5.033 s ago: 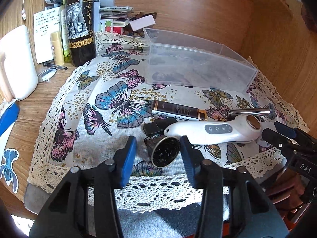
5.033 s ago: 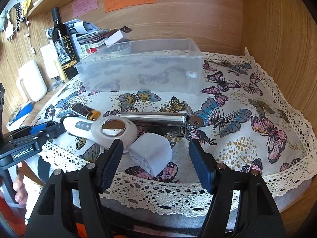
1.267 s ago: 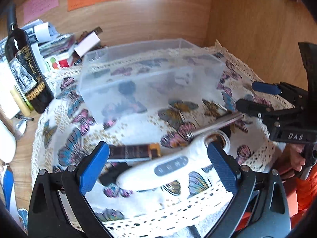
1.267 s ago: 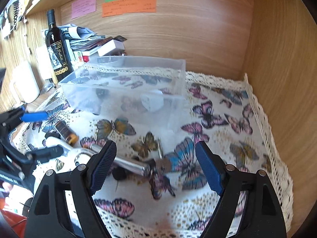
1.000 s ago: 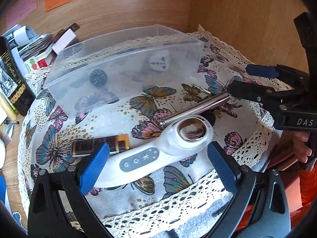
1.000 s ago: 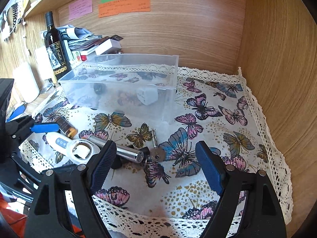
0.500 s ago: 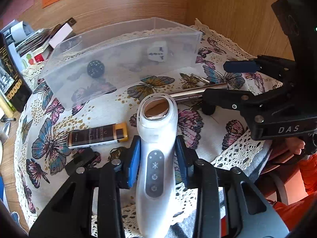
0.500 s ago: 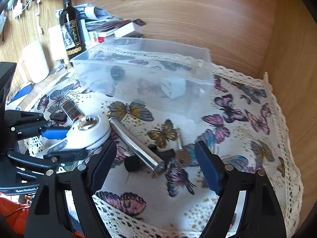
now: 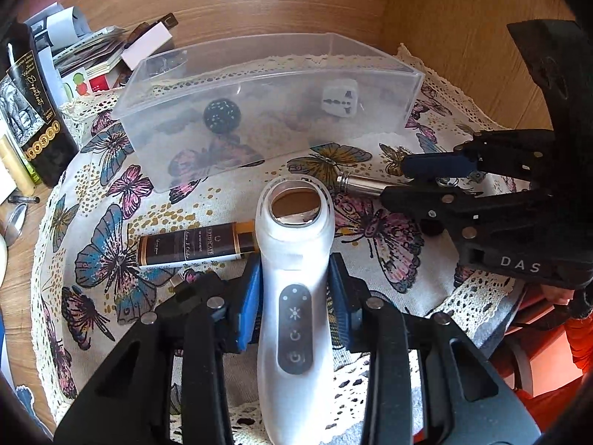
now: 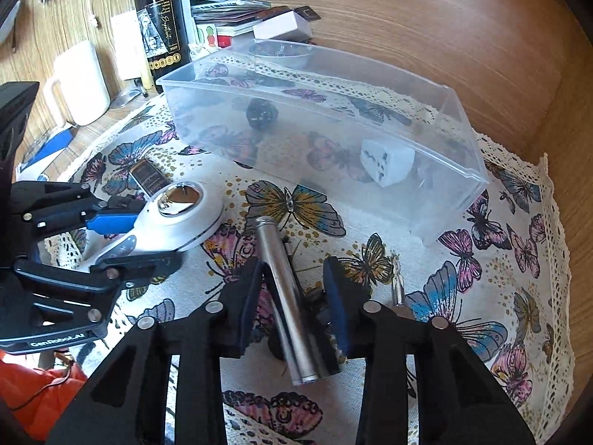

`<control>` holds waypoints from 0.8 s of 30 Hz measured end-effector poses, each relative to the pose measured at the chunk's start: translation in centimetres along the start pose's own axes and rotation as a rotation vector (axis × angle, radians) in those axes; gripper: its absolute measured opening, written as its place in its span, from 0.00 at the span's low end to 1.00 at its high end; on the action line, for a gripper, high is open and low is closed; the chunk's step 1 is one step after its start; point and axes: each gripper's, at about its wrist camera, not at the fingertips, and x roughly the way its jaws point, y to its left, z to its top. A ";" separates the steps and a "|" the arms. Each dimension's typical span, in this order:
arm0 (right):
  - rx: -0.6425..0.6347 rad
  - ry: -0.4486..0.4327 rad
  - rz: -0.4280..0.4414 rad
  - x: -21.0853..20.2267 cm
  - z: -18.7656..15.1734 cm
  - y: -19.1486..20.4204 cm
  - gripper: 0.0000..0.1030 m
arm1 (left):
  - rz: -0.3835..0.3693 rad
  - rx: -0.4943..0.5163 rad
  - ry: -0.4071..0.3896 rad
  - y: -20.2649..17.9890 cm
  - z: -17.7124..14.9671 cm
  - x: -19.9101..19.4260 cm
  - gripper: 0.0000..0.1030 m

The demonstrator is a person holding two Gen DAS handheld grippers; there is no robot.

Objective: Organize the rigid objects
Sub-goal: 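Grasp the white facial device with the left tool while the right grasps the silver tube, then lower the white device into the box while the right tool places the silver tube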

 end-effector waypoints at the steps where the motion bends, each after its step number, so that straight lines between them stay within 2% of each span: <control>1: -0.003 0.004 0.007 0.0 0.1 0.0 0.29 | 0.000 0.000 -0.001 0.0 0.0 0.0 0.35; 9: -0.076 0.057 -0.028 2.4 1.0 0.7 0.28 | -0.023 -0.010 0.000 0.2 0.5 0.5 0.38; 13: -0.063 0.027 -0.043 2.3 1.8 0.6 0.28 | -0.028 -0.018 -0.004 0.3 0.6 0.5 0.38; 17: -0.073 -0.002 -0.020 1.5 2.4 0.9 0.28 | -0.025 -0.015 -0.009 0.3 0.5 0.6 0.38; 20: -0.100 0.019 -0.007 1.9 2.2 1.6 0.28 | -0.028 -0.019 -0.011 0.3 0.5 0.6 0.38; 24: -0.112 0.057 0.011 3.2 1.4 2.0 0.22 | -0.035 -0.027 -0.014 0.5 0.6 0.6 0.38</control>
